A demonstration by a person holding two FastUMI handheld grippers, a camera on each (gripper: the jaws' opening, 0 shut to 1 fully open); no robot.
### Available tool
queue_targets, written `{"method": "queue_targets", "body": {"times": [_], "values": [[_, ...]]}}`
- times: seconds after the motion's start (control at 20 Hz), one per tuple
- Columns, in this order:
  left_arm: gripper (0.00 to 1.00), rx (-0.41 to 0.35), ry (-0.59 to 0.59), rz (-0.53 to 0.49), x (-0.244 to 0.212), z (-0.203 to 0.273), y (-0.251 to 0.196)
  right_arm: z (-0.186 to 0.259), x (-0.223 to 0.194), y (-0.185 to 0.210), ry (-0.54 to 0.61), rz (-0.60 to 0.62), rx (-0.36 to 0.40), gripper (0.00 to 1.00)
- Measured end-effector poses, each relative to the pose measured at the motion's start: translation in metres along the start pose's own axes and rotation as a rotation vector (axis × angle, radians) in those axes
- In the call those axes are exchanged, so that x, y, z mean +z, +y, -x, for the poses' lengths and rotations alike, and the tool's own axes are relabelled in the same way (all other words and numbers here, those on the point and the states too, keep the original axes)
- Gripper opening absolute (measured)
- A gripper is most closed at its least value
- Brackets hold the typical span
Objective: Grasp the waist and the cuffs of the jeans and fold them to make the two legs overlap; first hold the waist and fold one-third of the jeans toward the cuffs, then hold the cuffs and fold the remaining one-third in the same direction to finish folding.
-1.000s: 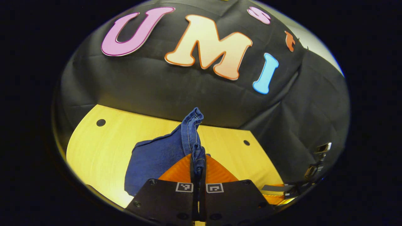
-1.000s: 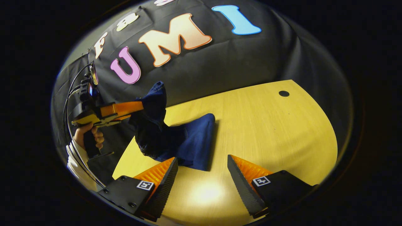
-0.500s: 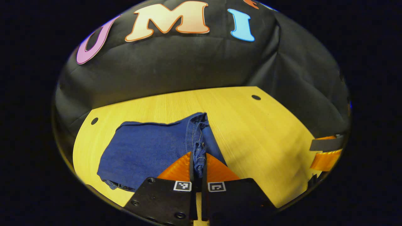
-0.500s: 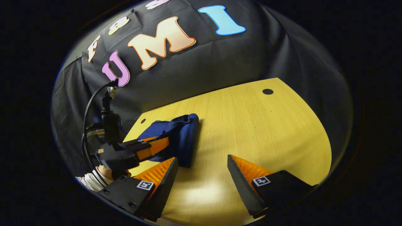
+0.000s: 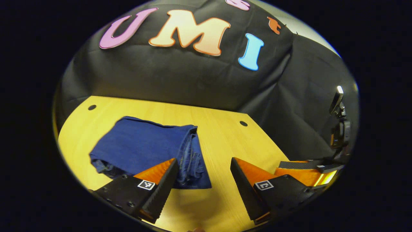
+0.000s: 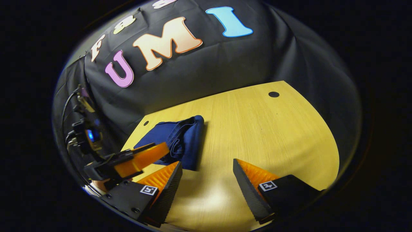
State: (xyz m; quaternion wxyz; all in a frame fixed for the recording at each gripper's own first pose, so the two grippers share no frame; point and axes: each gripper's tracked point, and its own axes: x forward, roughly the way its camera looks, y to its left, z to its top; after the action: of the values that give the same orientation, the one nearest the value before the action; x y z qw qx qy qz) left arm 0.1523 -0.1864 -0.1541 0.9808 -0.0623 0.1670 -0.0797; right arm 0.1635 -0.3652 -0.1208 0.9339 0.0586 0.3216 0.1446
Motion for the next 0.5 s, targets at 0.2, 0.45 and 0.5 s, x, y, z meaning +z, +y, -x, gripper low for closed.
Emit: {"method": "queue_targets", "body": {"times": [0.2,0.45,0.5], "values": [[0.96,0.133,-0.071,-0.042,0.022,0.047,0.058,0.0,0.005,0.025,-0.049,-0.003,0.022,0.98],[0.96,0.195,-0.097,-0.054,0.031,0.069,0.093,0.005,0.008,0.037,-0.088,-0.008,0.005,0.98],[0.96,0.19,-0.095,-0.045,0.03,0.069,0.094,0.005,0.008,0.037,-0.092,-0.006,-0.003,0.98]]}}
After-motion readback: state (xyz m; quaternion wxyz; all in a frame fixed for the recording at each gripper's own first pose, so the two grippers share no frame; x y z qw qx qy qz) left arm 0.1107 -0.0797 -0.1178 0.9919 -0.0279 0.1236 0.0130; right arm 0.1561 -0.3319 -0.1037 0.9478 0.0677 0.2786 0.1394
